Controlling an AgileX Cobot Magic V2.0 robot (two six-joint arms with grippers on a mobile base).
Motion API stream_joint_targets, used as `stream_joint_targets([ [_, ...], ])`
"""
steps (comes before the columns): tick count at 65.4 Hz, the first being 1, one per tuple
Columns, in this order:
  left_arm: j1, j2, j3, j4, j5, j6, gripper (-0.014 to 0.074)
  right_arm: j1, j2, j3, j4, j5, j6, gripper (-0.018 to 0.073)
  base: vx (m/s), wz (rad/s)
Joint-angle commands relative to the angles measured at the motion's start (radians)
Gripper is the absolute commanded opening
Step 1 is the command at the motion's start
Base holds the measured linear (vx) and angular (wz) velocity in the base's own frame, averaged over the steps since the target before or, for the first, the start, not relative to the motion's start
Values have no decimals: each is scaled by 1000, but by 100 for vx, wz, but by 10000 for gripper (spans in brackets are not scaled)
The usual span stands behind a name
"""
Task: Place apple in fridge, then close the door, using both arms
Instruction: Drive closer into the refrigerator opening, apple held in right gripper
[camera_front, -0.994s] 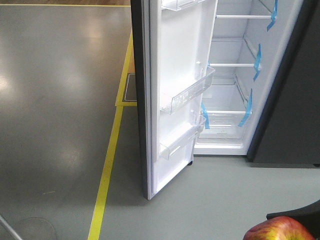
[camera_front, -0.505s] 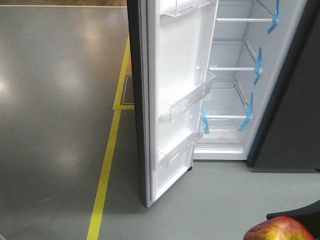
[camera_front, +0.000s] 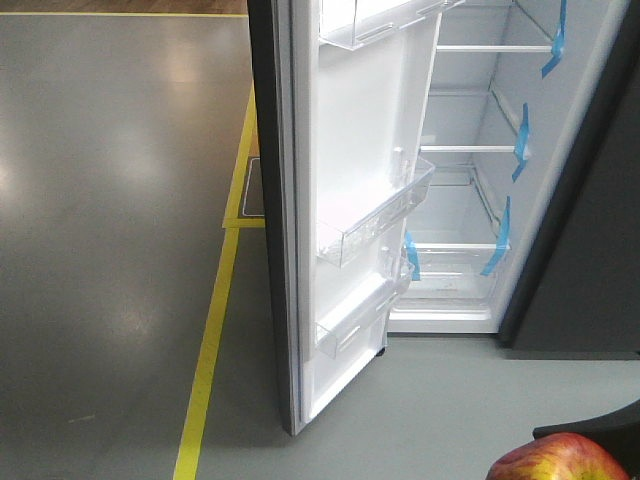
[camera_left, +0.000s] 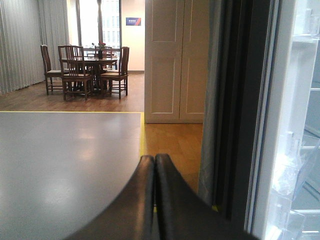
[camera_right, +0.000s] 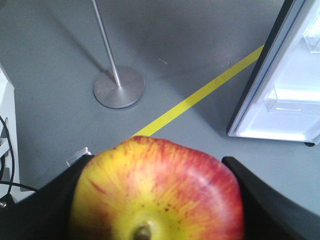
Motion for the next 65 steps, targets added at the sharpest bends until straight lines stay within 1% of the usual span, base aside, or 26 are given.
stream_joint_targets([
  [1,-6,-15,28,-4,-75,-2,-6,0,-1,-26,13,-61,-6,169,11,0],
  [65,-6,-15,28,-4,-75,-2,-6,0,-1,-26,13,-61,-6,169,10,0],
])
